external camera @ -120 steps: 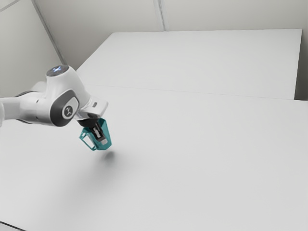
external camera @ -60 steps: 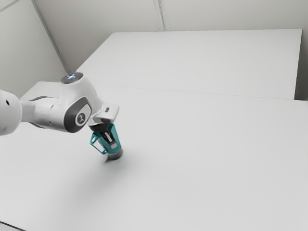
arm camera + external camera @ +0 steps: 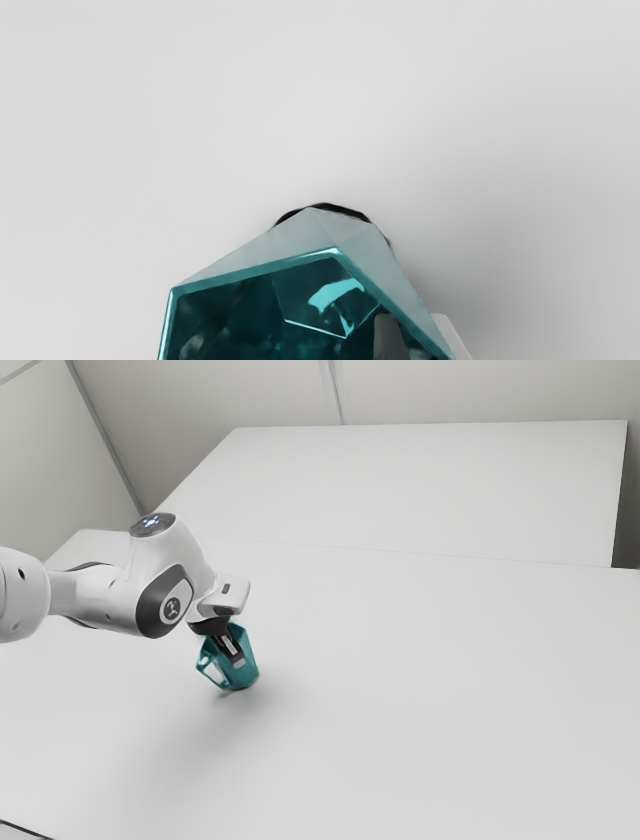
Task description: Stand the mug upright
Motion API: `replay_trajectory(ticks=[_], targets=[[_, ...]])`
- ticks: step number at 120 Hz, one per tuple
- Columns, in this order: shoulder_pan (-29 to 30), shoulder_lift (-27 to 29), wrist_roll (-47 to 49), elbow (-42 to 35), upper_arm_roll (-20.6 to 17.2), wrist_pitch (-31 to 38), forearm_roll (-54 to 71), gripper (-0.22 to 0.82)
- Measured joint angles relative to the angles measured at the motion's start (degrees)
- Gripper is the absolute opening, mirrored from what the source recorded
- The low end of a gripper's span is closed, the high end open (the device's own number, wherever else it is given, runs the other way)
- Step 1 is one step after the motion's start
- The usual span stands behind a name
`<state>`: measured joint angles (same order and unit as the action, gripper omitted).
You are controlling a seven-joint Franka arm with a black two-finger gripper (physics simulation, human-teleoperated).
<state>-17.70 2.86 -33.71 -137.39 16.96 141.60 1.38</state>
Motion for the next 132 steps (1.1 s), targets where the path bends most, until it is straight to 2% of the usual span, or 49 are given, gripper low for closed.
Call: replay_trajectory(ticks=[33, 52, 86, 132], targets=[[0.02, 0.17, 0.4, 0.06, 0.0, -0.37, -0.21, 0.09], [0.05, 0.43, 0.57, 0.08, 0.0, -0.58, -0.3, 0.15], [0.58, 1.44, 0.97, 0.28, 0.0, -0.81, -0.14, 0.21], [0.44, 4.95, 1.65, 1.47, -0.89, -3.35, -0.13, 0.24]])
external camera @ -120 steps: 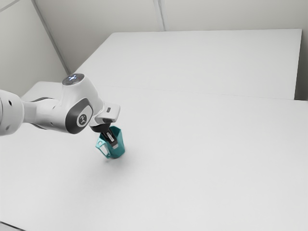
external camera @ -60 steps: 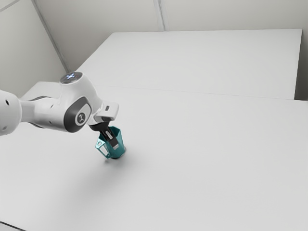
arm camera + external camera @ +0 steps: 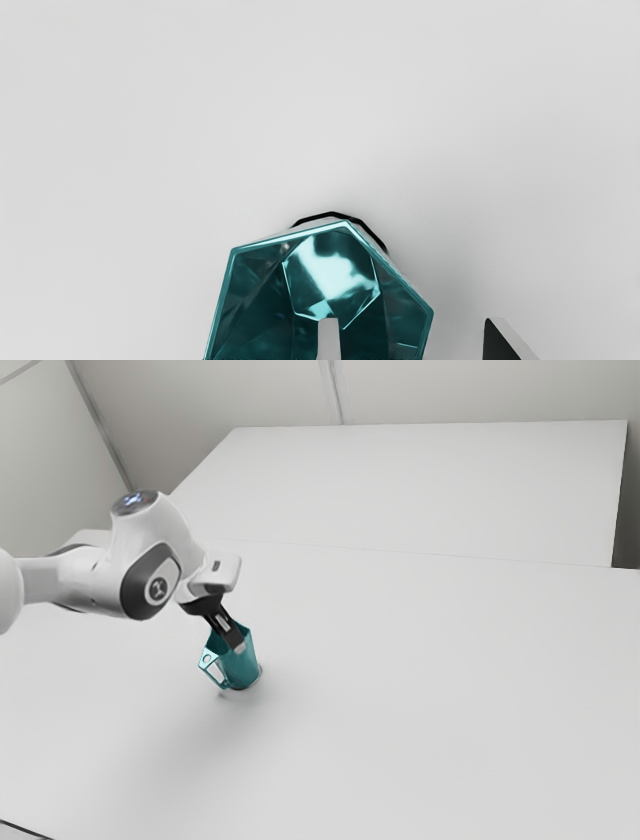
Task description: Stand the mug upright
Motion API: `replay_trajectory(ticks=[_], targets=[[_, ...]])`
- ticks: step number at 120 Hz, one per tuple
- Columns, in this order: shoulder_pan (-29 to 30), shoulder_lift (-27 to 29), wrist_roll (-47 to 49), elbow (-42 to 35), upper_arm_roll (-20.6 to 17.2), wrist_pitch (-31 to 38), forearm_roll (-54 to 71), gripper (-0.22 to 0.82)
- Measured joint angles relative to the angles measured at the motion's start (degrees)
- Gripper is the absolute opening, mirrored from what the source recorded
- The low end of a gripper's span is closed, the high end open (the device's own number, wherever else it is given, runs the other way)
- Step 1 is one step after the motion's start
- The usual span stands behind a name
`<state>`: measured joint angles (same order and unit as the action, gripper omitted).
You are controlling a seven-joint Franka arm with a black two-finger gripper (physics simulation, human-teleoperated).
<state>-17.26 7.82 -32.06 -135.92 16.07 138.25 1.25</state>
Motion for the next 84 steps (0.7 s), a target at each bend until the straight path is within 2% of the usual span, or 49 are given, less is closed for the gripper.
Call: replay_trajectory(ticks=[12, 24, 47, 63, 72, 84], targets=[[-0.39, 0.9, 0.62, 2.61, -0.06, -2.48, 0.02, 0.24], [0.14, 0.27, 1.81, 9.5, -0.47, -7.35, 0.06, 0.28], [5.72, -9.65, 6.73, 33.5, -4.79, -23.54, -1.3, 0.47], [12.44, -16.65, 11.57, 47.52, -10.37, -35.57, -2.18, 0.53], [13.48, -19.08, 13.83, 52.02, -11.41, -40.52, -2.31, 0.55], [13.61, -20.01, 16.47, 53.82, -11.79, -44.92, -2.44, 0.57]])
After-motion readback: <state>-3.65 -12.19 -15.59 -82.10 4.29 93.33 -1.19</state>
